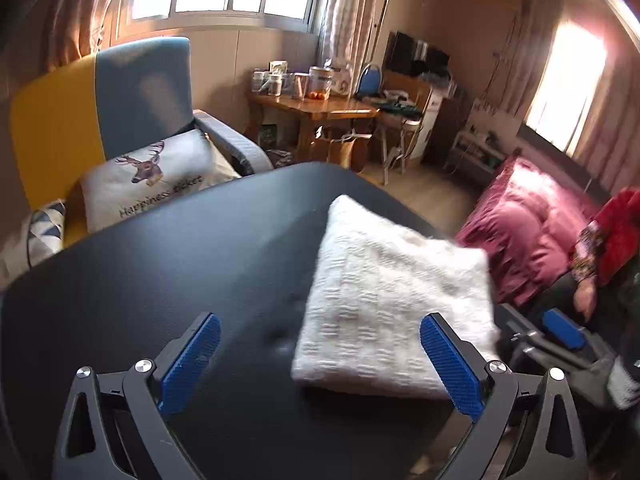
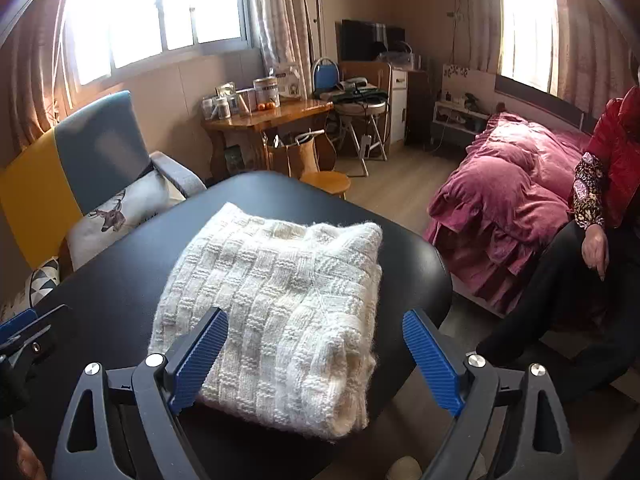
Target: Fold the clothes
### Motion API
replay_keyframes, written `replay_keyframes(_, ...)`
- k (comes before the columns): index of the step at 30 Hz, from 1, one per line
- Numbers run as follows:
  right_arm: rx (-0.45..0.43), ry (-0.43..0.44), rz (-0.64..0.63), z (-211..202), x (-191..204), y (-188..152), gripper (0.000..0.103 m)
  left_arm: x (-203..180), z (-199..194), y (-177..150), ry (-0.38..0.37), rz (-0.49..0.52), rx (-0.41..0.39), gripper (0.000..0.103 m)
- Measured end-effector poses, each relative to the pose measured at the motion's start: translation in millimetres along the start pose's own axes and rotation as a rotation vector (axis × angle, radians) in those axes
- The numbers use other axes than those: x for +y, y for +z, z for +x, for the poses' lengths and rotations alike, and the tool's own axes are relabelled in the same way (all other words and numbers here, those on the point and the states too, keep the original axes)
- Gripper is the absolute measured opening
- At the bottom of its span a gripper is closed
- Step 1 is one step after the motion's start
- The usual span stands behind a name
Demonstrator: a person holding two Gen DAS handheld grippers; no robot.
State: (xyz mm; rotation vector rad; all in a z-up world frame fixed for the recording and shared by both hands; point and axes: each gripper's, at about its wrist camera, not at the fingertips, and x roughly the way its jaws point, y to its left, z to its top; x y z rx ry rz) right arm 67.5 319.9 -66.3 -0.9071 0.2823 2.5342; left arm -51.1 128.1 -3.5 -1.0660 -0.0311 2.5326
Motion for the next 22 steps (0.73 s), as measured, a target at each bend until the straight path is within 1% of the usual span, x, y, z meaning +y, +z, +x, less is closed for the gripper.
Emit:
replay_keyframes(3, -0.043, 0.005, -0.027, -6, 6, 3, 0.092, -5, -10, 1, -0.01, -0.001, -0.025, 0.101)
replay_keyframes(5, -0.054, 0.009, -0.058, -8, 8, 6, 0.091, -8, -17, 2, -0.017, -0.001, -0.041, 0.101)
replay_keyframes(10, -0.05, 0.052, -0.091, -7, 15, 5, 0.092, -16, -34, 5, -0.034, -0.003, -0.083, 0.102)
replay_keyframes(13, -0.037, 0.056, -0.109, -1, 19, 6, 0.091, -26, -40, 6, -0.008, 0.043, -0.114, 0.102)
replay_keyframes(16, -0.023, 0.059, -0.112, 5, 21, 5, 0.091, -31, -43, 4, -0.012, 0.058, -0.133, 0.102)
replay_keyframes(19, -0.01, 0.061, -0.099, 7, 18, 3, 0.091, -33, -41, 2, -0.005, 0.059, -0.126, 0.101)
replay_keyframes(22, -0.008, 0.062, -0.087, 7, 19, 1, 0.092, -33, -37, -1, 0.036, 0.059, -0.116, 0.1)
